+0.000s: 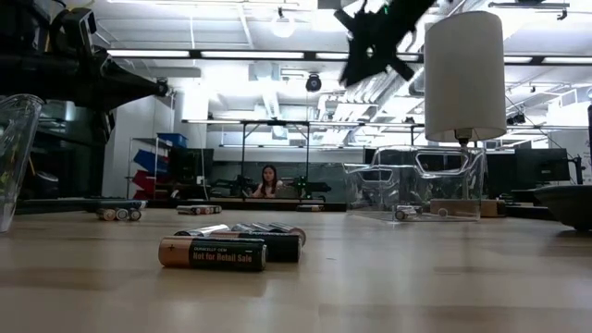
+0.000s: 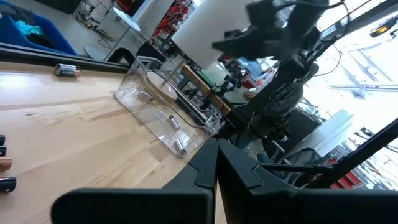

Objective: Sort batteries
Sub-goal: Put the brown battery into the left transparent bin

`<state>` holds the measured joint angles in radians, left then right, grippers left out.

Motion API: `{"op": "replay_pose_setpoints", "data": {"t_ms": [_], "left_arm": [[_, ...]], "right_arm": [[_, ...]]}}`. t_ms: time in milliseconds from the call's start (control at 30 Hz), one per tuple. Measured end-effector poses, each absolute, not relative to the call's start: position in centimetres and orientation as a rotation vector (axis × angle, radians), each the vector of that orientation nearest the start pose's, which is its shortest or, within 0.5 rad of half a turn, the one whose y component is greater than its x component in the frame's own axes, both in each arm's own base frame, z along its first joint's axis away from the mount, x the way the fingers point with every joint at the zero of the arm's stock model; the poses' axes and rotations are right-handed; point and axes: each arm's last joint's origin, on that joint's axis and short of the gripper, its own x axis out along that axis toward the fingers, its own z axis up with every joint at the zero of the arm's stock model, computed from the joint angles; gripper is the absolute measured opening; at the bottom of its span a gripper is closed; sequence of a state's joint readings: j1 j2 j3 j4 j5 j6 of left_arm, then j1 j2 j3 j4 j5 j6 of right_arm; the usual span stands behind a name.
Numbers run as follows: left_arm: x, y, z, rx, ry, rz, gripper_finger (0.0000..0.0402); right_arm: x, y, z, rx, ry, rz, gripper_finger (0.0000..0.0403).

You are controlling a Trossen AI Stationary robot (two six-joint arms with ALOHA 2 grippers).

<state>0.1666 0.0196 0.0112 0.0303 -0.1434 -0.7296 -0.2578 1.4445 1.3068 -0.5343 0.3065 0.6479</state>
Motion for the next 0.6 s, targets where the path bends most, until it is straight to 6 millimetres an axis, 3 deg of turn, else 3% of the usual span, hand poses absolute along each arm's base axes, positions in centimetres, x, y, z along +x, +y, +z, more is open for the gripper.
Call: {"op": "replay_pose_setpoints", "data": {"t_ms": [167,367,500,600], "left_arm": [[9.6,2.0,16.9,-0.725,-0.136,0.289,0.0],[9.6,2.0,16.9,-0.725,-0.137,0.289,0.0],[9.5,2.2,17.3,-0.658,-0.186,0.336,0.0],[9.4,2.7,18.3,-0.703,-0.352,0.45,0.0]], "right_arm": [[30.5,-7.2,37.8,0.578,0.357,-0.65,0.0121],[30.0,-5.4,43.7,0.425,0.256,-0.528,0.0135],[29.0,-4.6,45.6,0.408,0.279,-0.512,0.0134],[28.5,-3.9,46.0,0.395,0.307,-0.544,0.0134]]}}
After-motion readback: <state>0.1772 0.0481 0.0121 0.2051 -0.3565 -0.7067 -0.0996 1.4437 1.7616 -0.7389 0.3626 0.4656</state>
